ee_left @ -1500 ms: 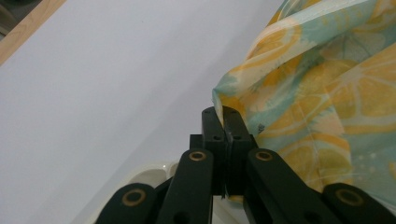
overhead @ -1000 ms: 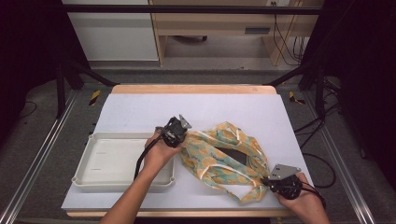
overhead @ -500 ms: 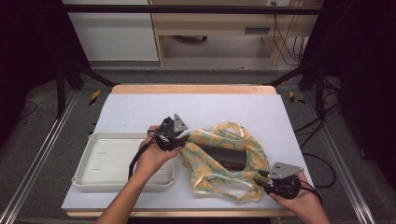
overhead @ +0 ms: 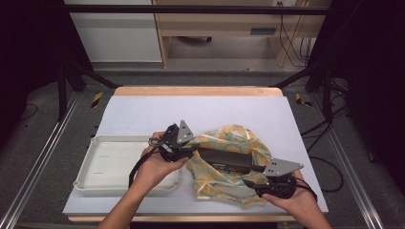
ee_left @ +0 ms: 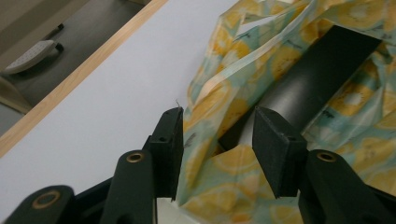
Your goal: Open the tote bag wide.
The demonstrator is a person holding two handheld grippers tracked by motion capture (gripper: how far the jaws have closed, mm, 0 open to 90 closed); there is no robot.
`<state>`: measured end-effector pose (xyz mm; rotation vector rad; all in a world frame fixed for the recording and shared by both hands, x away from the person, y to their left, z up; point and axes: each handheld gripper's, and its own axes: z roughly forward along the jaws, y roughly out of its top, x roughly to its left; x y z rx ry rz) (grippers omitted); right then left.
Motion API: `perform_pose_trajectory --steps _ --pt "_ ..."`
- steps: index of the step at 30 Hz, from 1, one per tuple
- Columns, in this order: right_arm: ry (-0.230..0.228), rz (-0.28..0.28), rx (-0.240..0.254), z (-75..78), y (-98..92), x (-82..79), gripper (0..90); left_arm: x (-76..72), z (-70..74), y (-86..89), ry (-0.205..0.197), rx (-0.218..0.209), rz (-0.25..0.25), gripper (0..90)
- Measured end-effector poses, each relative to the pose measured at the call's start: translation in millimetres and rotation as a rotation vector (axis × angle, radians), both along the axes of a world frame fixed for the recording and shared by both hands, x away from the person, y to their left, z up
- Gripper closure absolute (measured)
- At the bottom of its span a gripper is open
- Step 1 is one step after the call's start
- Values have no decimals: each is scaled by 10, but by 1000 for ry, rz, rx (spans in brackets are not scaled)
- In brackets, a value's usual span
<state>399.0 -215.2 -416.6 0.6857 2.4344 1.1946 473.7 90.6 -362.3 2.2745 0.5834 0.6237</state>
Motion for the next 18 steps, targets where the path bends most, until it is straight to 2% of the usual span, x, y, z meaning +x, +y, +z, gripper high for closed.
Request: perform_pose_trajectory --steps 4,8,11,12,13,14,18 --pt "5 35 -11 -1 167 -16 448 -5 4 -135 20 -10 -32 558" --pt "20 61 -42 -43 277 -19 456 -49 -87 -203 58 18 -41 603" --pt "31 89 -63 -96 333 -29 471 -111 -159 -194 72 35 -45 645" --pt "34 90 -68 -109 346 -34 475 -175 -241 -167 81 58 -42 651" --pt "34 90 -68 -109 346 -34 475 -175 -241 -167 81 58 -42 661" --pt "39 91 -74 -126 359 -42 480 -221 -330 -138 105 69 -39 674" --pt "40 93 -77 -134 351 -50 480 -291 -437 -80 134 51 -23 710"
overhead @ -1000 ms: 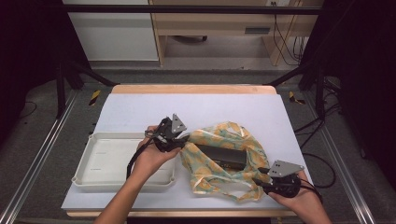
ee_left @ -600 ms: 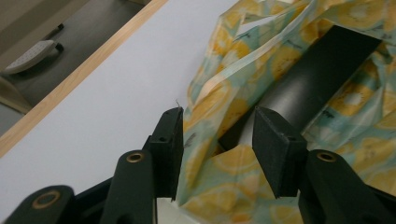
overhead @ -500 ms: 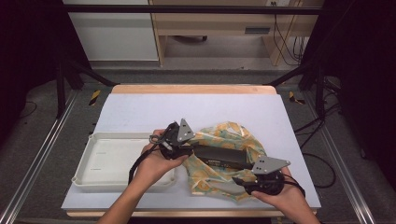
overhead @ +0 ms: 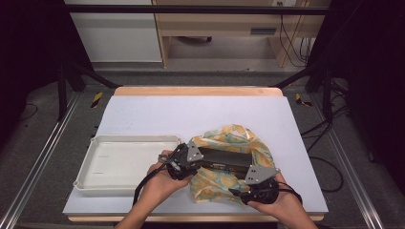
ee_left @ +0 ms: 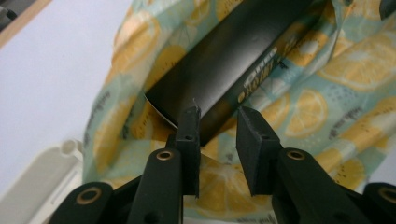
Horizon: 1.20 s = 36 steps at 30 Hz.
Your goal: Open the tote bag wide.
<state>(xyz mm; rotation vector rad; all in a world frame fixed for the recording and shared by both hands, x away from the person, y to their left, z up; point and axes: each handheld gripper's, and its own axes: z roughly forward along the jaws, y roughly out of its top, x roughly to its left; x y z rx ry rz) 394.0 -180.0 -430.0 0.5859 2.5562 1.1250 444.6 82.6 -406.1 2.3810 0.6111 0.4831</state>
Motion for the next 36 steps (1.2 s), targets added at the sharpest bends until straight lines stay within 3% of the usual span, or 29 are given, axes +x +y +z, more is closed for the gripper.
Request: perform_pose_trajectory --steps 7,10,15,19,22,28,36 --pt "-4 -36 35 69 -164 37 520 -79 -151 44 37 -12 -1 844" --pt "-15 -79 49 146 -314 83 588 -107 -219 13 41 -8 -1 899" --pt "-52 -152 56 265 -512 160 689 -134 -296 -29 48 12 12 900" --pt "-72 -215 38 295 -605 325 797 -143 -343 -47 48 14 29 899" --pt "-72 -239 -3 248 -608 503 852 -151 -366 -74 41 20 38 900" --pt "-46 -276 -21 89 -594 837 900 -167 -420 -156 43 25 38 900" --pt "52 -306 -42 -228 -635 1122 900 -225 -514 -254 53 63 16 899"
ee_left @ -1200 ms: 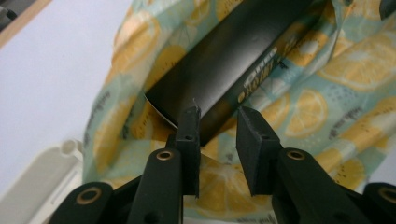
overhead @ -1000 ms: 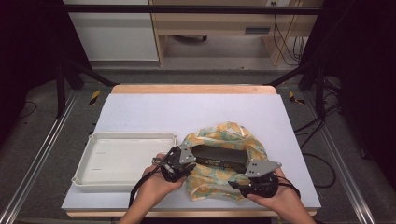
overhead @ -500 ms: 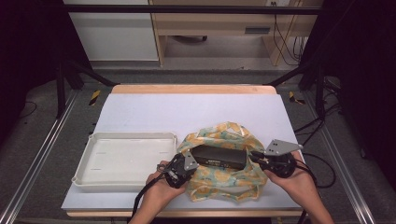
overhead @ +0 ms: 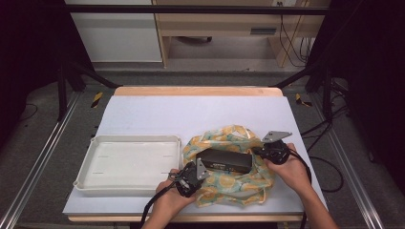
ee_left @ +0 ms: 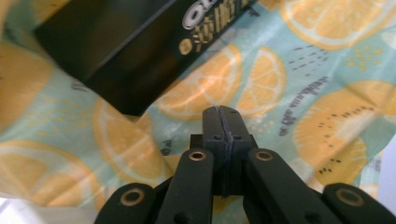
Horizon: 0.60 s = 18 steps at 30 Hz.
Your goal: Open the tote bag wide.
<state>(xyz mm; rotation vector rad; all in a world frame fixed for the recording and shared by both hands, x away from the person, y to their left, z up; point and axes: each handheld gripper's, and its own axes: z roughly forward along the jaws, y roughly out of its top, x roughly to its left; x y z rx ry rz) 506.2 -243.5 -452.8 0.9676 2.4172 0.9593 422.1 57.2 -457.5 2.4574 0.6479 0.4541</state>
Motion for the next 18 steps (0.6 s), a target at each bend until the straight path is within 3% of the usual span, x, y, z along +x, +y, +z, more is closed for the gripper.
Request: perform_pose_trajectory --steps 12,18 --pt "54 -31 -27 -196 -32 225 900 -33 -75 -60 15 13 -14 899" --pt "56 -50 -6 -208 -65 314 900 -36 -78 -69 21 10 -18 900"
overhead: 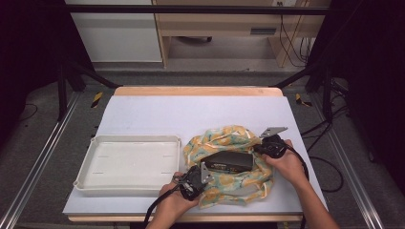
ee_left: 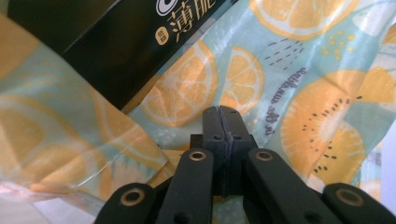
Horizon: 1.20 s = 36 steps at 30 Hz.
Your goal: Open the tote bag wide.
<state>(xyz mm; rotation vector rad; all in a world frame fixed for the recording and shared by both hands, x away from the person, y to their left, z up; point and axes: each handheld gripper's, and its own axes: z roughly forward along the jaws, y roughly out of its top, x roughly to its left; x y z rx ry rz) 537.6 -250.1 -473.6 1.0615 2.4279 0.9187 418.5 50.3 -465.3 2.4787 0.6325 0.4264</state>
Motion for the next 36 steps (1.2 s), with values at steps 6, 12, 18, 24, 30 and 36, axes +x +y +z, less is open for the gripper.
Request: perform_pose_trajectory --steps 6,12,18,24,30,36 --pt "-1 -13 -9 5 11 68 900 -5 -2 -3 5 -4 -1 900" --pt "-5 -28 9 -5 -6 104 900 -16 -10 3 3 -14 -1 900" --pt "-20 -25 3 33 3 53 900 -16 -7 21 7 -29 3 900" --pt "-84 -11 27 240 -7 -146 900 -22 102 45 -14 -70 0 900" --pt "-141 -6 68 432 -21 -415 900 -10 325 87 -46 -106 -3 900" --pt "-180 16 99 538 13 -711 900 96 639 110 -134 -151 10 900"
